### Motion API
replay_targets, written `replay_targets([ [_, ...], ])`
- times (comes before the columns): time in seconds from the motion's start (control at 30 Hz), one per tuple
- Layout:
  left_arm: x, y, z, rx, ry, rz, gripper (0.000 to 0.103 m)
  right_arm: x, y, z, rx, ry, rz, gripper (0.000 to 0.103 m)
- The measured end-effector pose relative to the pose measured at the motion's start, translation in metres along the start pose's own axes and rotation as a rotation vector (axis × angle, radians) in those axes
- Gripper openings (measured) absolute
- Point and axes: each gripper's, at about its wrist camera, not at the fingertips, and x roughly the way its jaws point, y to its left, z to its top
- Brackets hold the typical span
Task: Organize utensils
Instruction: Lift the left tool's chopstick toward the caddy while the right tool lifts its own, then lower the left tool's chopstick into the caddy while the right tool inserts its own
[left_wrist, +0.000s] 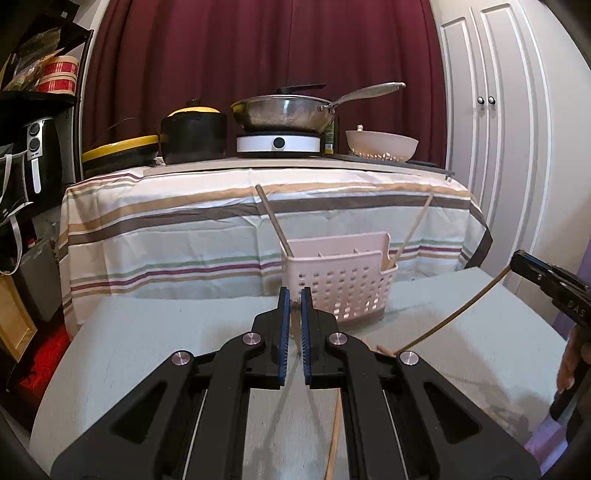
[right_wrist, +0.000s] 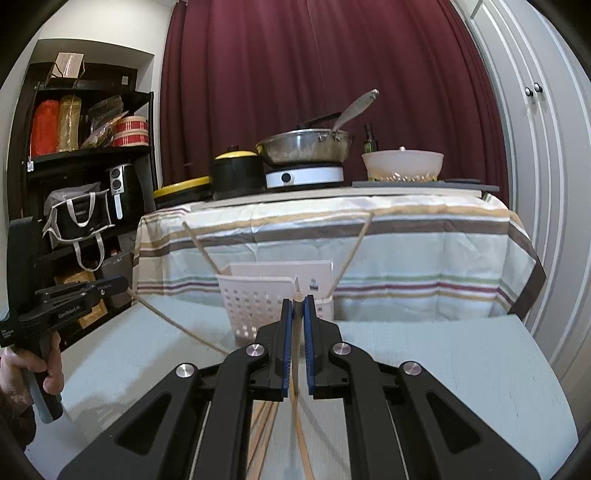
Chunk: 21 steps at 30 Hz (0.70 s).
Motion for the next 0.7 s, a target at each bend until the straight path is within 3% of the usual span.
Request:
replay_targets([
  [0.27,0.013,0.006,0.027,-0.022,-0.011,-0.024,0.006,0.02,0.004,0.017,0.0,-0.028,0.007,0.007],
  [0.7,0.001,0.0,0.094,0.0,-0.074,-0.126,0.006,0.014,-0.004,0.064,0.012,-0.094,0.04,0.007],
])
